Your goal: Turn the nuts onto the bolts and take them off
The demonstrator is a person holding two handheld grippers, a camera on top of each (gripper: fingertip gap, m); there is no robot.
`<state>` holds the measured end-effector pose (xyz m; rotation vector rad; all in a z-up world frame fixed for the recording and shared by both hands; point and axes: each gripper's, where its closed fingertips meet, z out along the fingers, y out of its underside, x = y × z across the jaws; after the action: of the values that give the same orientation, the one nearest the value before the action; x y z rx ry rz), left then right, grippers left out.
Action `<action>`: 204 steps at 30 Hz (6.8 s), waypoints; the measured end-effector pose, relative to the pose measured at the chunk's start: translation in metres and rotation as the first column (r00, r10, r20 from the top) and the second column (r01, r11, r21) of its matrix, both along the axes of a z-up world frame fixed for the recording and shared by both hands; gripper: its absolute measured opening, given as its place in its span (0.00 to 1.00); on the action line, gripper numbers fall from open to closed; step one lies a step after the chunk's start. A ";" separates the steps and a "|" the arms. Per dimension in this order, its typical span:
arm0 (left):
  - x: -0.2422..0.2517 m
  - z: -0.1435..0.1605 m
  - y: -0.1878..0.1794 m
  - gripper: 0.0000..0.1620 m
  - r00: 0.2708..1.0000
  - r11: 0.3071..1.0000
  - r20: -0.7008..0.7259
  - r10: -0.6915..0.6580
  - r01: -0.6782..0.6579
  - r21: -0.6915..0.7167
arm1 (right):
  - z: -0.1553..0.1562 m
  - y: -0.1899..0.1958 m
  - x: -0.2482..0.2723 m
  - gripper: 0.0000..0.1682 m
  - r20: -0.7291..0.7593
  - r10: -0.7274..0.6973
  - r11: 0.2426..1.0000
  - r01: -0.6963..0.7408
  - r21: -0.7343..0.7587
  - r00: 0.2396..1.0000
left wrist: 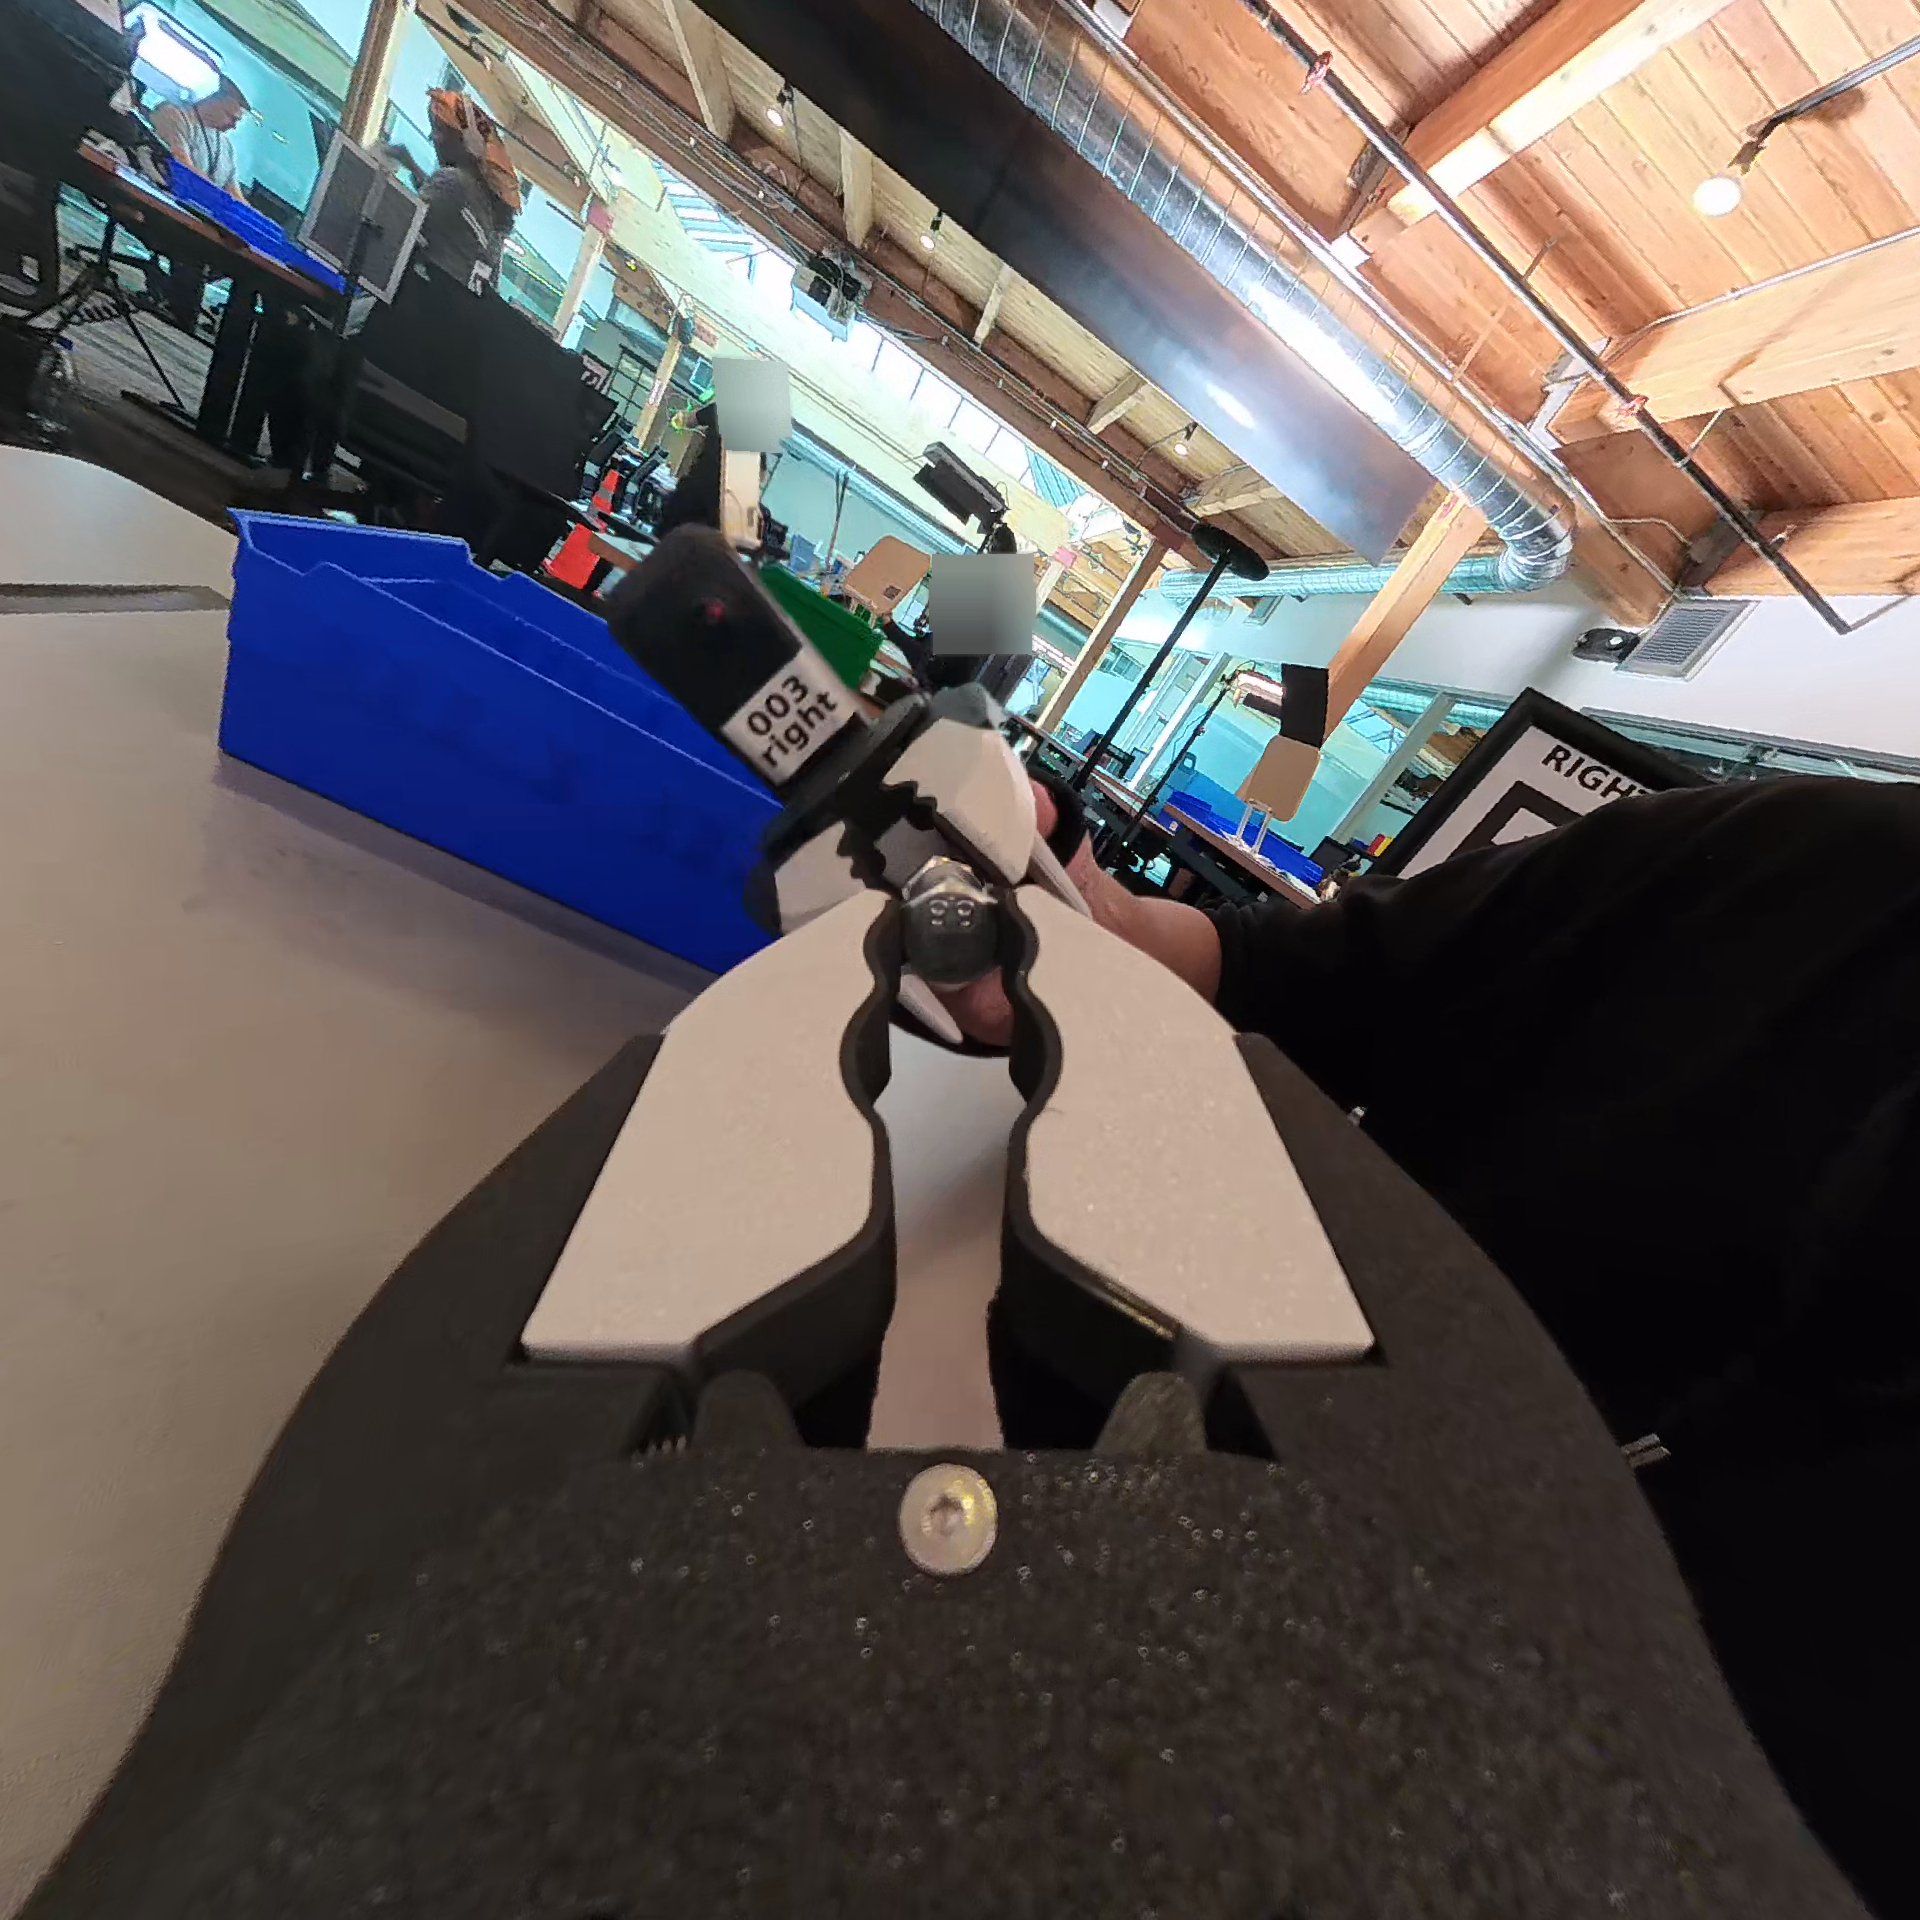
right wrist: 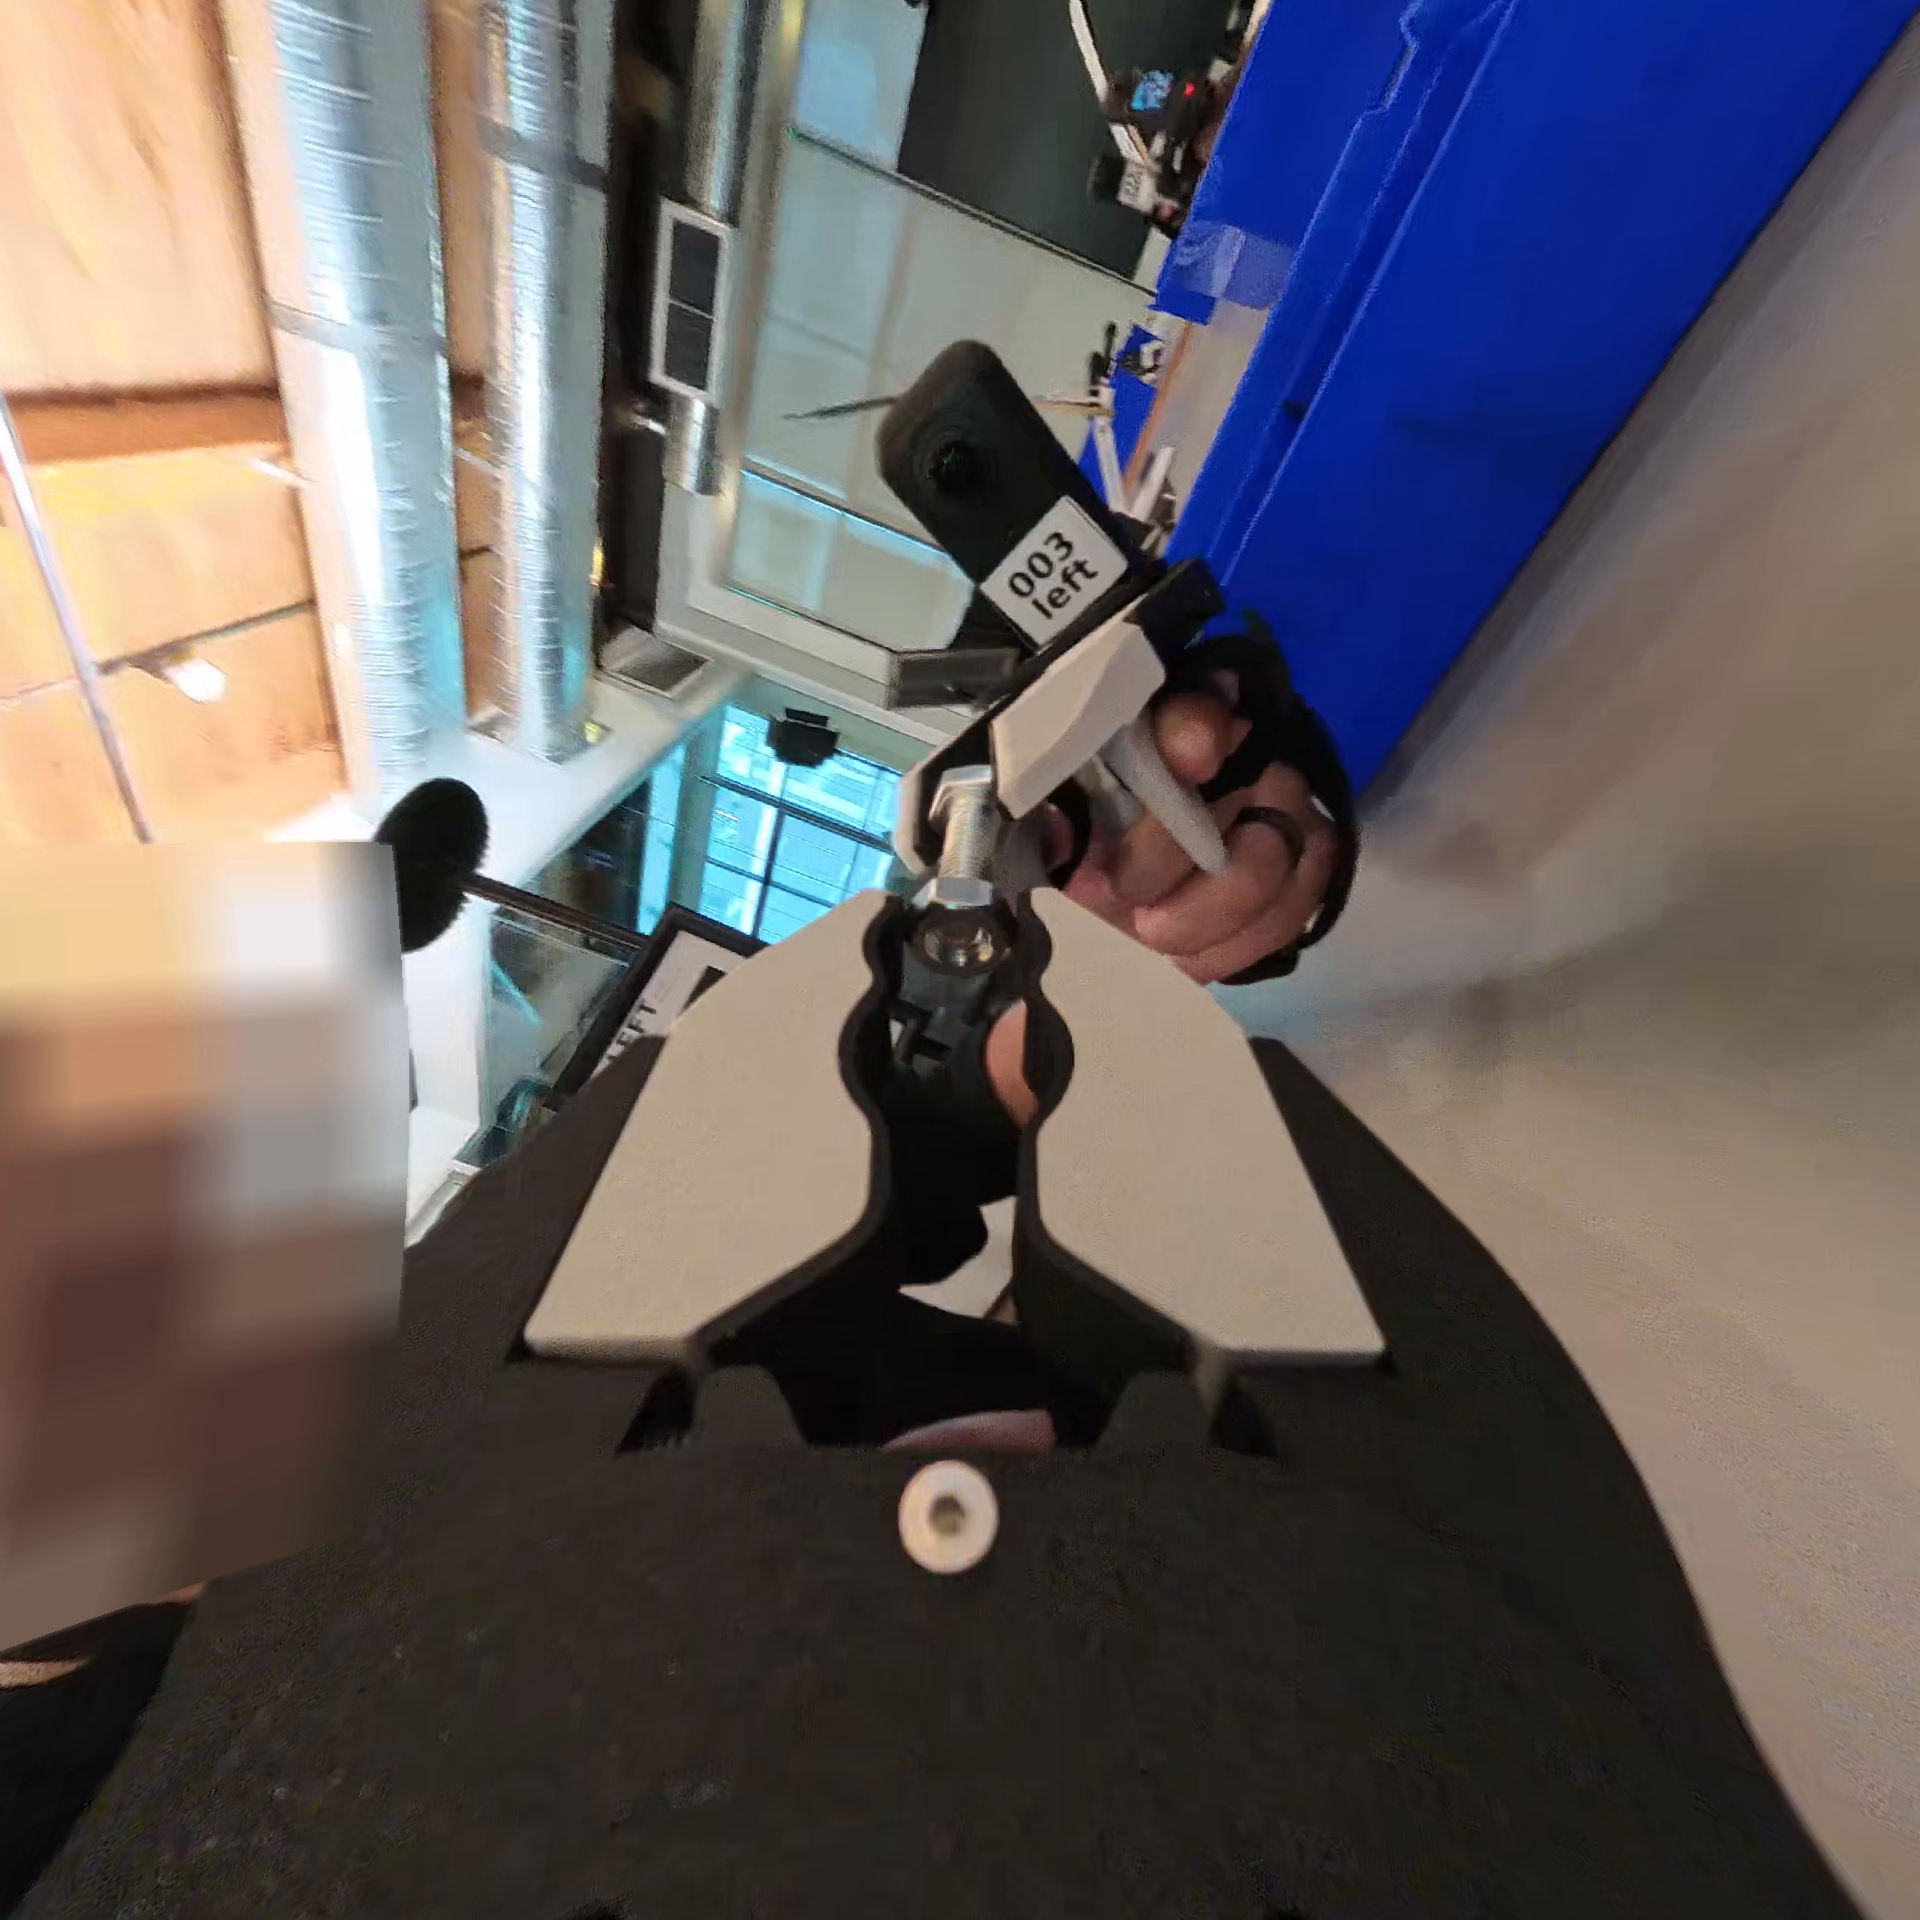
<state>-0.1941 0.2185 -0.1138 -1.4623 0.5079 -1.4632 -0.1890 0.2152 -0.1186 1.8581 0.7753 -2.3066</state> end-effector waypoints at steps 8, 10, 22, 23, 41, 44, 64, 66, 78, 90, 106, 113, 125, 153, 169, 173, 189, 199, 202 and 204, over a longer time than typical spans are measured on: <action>-0.006 0.001 0.003 0.10 0.999 1.000 0.042 0.004 -0.004 -0.023 | -0.020 0.012 -0.001 0.42 -0.081 -0.194 0.377 0.151 0.914 0.978; -0.005 0.001 0.002 0.10 0.999 1.000 0.050 -0.005 0.007 -0.028 | -0.014 0.020 0.001 0.38 -0.180 -0.237 -0.056 0.172 0.984 0.955; -0.003 0.005 -0.002 0.10 0.997 0.999 0.063 -0.031 0.033 -0.021 | -0.004 0.005 -0.001 0.11 -0.130 -0.158 0.037 0.137 0.990 0.979; -0.002 0.006 -0.003 0.10 0.998 1.000 0.054 -0.028 0.029 -0.011 | -0.002 0.003 -0.001 0.11 -0.098 -0.151 0.243 0.132 0.961 0.984; -0.001 0.000 0.000 0.10 0.999 0.999 0.043 -0.034 0.036 -0.040 | -0.016 0.015 0.012 0.33 -0.142 -0.155 -0.098 0.128 0.987 0.978; 0.001 -0.003 0.000 0.11 0.998 0.998 0.040 -0.041 0.043 -0.050 | -0.008 0.012 0.012 0.29 -0.207 -0.102 -0.409 0.149 0.900 0.973; 0.001 0.000 0.002 0.10 1.000 0.999 0.018 -0.004 0.005 -0.042 | 0.000 0.005 0.008 0.19 -0.096 -0.065 0.988 0.078 0.136 0.993; 0.000 -0.002 0.002 0.10 0.999 0.998 0.038 -0.014 0.016 -0.053 | -0.011 0.003 0.008 0.29 -0.102 -0.080 0.904 0.116 0.412 0.992; 0.006 -0.005 0.001 0.10 0.999 0.996 0.037 -0.037 0.039 -0.076 | -0.010 0.014 0.008 0.11 -0.242 -0.081 -0.161 0.226 0.961 0.967; 0.002 -0.009 0.007 0.11 0.989 0.996 -0.124 0.084 -0.082 0.023 | -0.011 0.009 0.004 0.10 0.026 -0.038 0.976 0.043 -0.213 0.999; 0.001 -0.005 0.003 0.10 0.999 0.998 0.032 -0.012 0.014 -0.061 | -0.011 0.016 0.005 0.14 -0.164 -0.119 -0.120 0.150 0.981 0.979; -0.001 0.001 0.001 0.11 1.000 1.000 0.001 0.014 -0.014 -0.010 | -0.003 0.007 0.003 0.11 -0.060 -0.098 0.737 0.113 0.667 0.993; -0.007 -0.001 0.005 0.10 0.999 0.999 0.015 0.034 -0.034 -0.031 | -0.020 0.007 -0.001 0.35 -0.061 -0.161 0.688 0.156 0.709 0.985; -0.009 -0.001 0.007 0.10 0.999 0.999 0.011 0.045 -0.045 -0.030 | -0.023 0.021 -0.002 0.33 -0.013 -0.202 0.720 0.158 0.676 0.979; -0.002 0.005 -0.001 0.10 1.000 1.000 0.002 0.009 -0.009 0.003 | -0.005 -0.001 -0.002 0.10 0.032 -0.047 0.830 0.022 0.558 0.998; -0.001 -0.001 0.005 0.11 0.997 0.998 -0.039 0.061 -0.061 0.005 | 0.000 0.004 -0.001 0.10 0.017 0.061 0.976 -0.056 -0.209 0.998; 0.003 -0.007 0.002 0.10 1.000 0.998 0.012 -0.019 0.020 -0.057 | -0.017 0.018 -0.001 0.14 -0.191 -0.193 -0.226 0.146 0.963 0.962; 0.012 -0.011 0.004 0.11 0.996 0.999 -0.086 0.034 -0.035 -0.010 | 0.008 0.018 0.001 0.11 -0.130 -0.017 0.996 0.029 0.086 0.991; 0.009 -0.012 0.007 0.10 0.998 0.999 -0.046 0.033 -0.035 -0.038 | 0.001 0.019 0.001 0.19 -0.171 -0.056 0.987 0.080 0.138 0.984; 0.005 -0.012 0.008 0.10 0.999 0.998 -0.022 0.039 -0.040 -0.047 | -0.010 0.016 -0.001 0.31 -0.123 -0.090 0.907 0.132 0.401 0.988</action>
<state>-0.1888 0.2269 -0.1254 -1.5185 0.4570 -1.4386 -0.1896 0.2311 -0.1287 1.9944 1.2862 -2.4750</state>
